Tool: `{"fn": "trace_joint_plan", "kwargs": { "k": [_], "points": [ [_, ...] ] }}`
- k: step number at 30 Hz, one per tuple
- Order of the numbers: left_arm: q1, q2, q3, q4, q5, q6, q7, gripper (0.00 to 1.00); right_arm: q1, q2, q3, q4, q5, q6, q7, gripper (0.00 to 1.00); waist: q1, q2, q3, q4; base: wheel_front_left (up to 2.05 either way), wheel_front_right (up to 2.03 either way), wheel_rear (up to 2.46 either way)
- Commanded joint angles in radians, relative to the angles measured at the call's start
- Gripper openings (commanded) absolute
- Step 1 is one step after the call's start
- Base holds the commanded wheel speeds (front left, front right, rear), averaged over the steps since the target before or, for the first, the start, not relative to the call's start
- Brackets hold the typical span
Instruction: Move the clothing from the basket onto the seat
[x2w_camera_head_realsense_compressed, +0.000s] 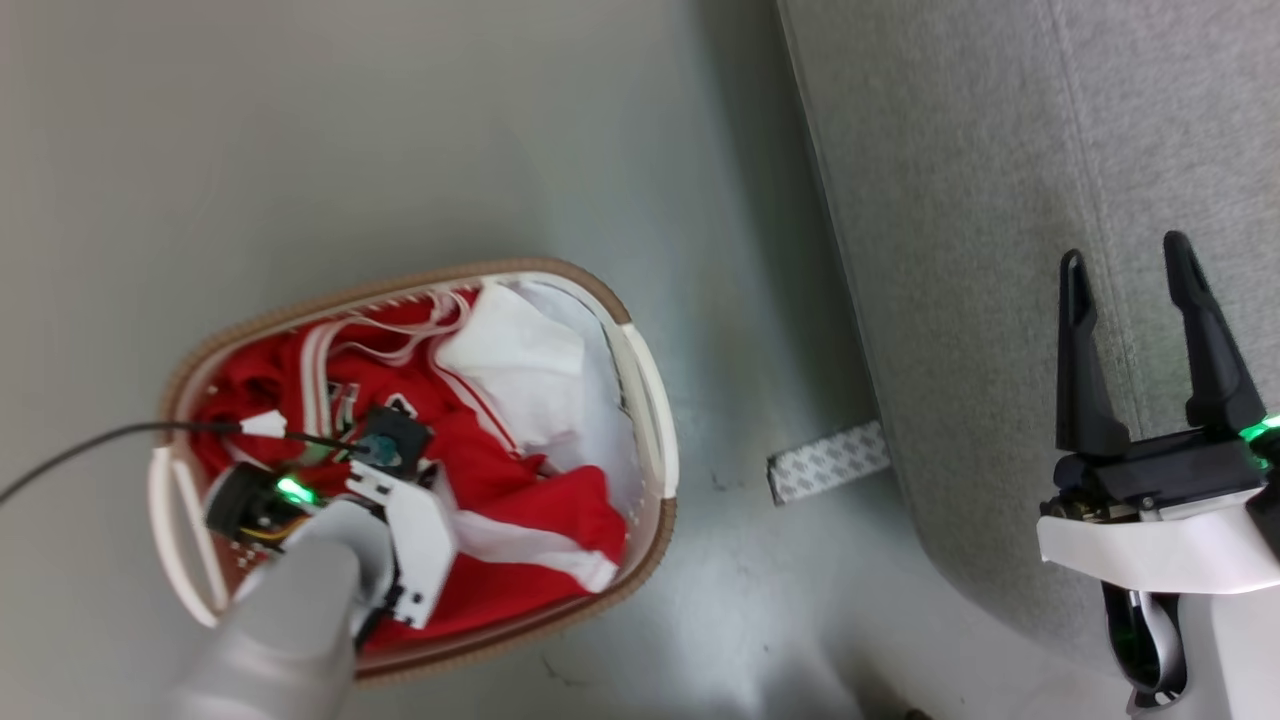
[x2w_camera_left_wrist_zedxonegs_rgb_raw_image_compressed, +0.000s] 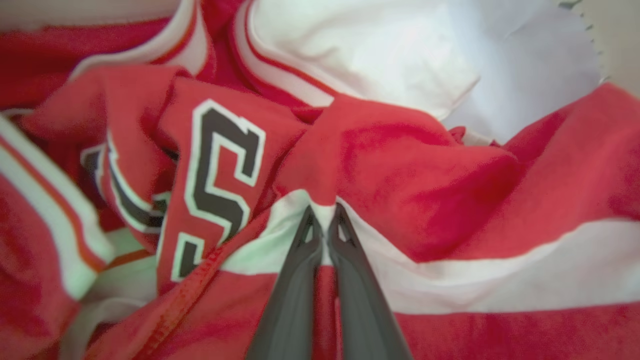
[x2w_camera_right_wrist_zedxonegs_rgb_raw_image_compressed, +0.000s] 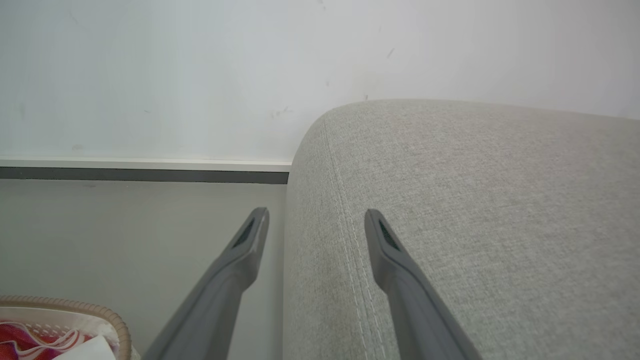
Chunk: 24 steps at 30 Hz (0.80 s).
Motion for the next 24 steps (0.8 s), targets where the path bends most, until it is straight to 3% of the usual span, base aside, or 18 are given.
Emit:
{"fn": "trace_joint_plan", "kwargs": {
  "k": [1, 13, 24],
  "points": [
    [0.020, -0.012, 0.008, 0.006, -0.021, -0.004, -0.026, 0.00, 0.013, 0.000, 0.003, 0.012, -0.004, -0.002, 0.001, 1.00, -0.0001, 0.0000, -0.053, 0.028, 0.00, 0.00, 0.00],
    [0.175, -0.121, 0.014, -0.099, -0.174, -0.012, -0.179, 0.00, 0.090, -0.001, 0.003, 0.095, -0.018, -0.002, 0.000, 1.00, -0.0001, 0.0000, -0.386, 0.179, 0.00, 0.00, 0.00],
    [0.343, -0.122, -0.033, -0.355, -0.276, -0.012, -0.183, 0.00, 0.248, -0.006, -0.025, 0.151, -0.036, -0.002, 0.000, 1.00, -0.0001, 0.0000, -0.656, 0.287, 0.00, 0.00, 0.00]
  ]
}}
